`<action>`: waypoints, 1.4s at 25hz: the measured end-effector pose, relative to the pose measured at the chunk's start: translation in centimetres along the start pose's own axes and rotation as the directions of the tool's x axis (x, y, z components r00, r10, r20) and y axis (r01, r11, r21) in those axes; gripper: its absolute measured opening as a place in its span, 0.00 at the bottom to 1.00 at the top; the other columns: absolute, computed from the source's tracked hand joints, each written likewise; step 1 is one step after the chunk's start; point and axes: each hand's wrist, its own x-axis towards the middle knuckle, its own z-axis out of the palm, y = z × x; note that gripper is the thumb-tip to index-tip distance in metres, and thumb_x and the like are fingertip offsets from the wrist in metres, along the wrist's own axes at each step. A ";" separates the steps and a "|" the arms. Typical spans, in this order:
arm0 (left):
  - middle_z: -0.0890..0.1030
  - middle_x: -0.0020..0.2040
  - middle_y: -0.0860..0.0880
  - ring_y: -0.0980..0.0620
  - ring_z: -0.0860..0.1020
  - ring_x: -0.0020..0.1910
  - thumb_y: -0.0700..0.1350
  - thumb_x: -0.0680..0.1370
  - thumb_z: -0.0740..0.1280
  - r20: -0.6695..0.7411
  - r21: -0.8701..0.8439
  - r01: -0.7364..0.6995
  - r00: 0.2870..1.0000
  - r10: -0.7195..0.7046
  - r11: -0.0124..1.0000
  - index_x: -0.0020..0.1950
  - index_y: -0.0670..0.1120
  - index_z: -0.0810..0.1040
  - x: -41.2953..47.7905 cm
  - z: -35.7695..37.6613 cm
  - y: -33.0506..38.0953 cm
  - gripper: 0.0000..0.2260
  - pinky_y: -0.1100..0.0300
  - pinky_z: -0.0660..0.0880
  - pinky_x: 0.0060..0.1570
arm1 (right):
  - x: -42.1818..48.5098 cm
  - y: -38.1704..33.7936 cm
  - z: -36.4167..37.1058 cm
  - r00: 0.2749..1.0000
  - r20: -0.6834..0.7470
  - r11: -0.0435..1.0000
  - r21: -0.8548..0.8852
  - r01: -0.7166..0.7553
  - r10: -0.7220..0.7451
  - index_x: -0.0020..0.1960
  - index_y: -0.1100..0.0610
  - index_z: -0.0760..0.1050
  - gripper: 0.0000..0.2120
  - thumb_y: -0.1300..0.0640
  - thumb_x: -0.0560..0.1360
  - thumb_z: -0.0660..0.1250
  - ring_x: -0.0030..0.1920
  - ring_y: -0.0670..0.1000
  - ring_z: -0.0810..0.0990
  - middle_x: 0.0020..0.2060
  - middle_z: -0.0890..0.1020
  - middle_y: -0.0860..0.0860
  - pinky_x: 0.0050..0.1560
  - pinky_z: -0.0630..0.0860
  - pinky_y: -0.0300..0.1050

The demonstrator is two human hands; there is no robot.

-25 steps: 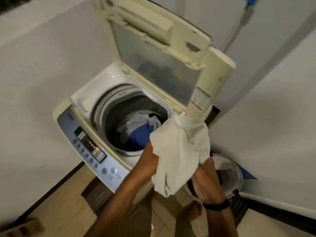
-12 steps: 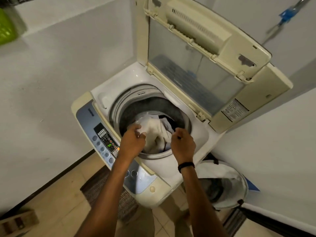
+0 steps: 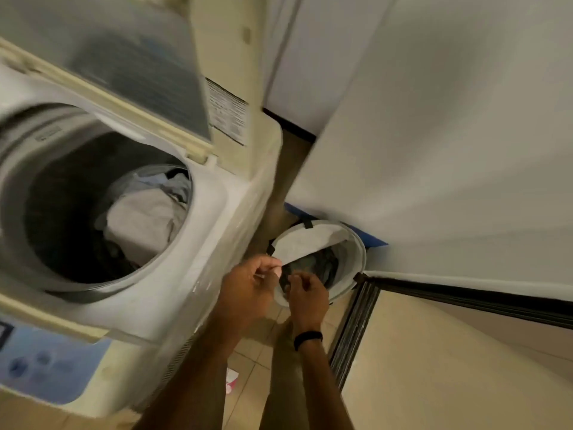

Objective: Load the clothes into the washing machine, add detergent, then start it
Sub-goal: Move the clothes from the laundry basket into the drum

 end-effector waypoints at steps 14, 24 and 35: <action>0.81 0.54 0.49 0.48 0.78 0.55 0.45 0.79 0.65 0.020 0.306 0.408 0.900 -0.435 0.860 0.55 0.47 0.81 27.5 27.0 -26.6 0.08 0.59 0.70 0.50 | 40.7 31.6 6.6 0.788 0.216 0.755 -0.509 -0.413 0.576 0.70 0.61 0.70 0.24 0.53 0.76 0.66 0.65 0.59 0.76 0.66 0.75 0.59 0.64 0.75 0.50; 0.84 0.44 0.48 0.49 0.81 0.47 0.44 0.78 0.66 0.069 0.176 0.423 0.895 -0.440 0.889 0.47 0.50 0.81 25.2 30.8 -31.5 0.04 0.57 0.75 0.50 | 44.4 37.4 10.9 0.905 0.071 0.697 -0.663 -0.272 0.420 0.78 0.59 0.56 0.29 0.46 0.82 0.55 0.76 0.59 0.59 0.78 0.58 0.58 0.75 0.53 0.50; 0.79 0.43 0.41 0.43 0.79 0.43 0.58 0.77 0.68 0.203 -0.162 0.738 0.675 -0.710 0.655 0.56 0.41 0.78 20.9 25.1 -20.2 0.21 0.50 0.78 0.53 | 18.2 13.6 -5.5 0.948 -0.305 0.993 0.102 -0.059 0.088 0.31 0.54 0.64 0.14 0.61 0.73 0.64 0.28 0.46 0.67 0.26 0.68 0.48 0.32 0.67 0.46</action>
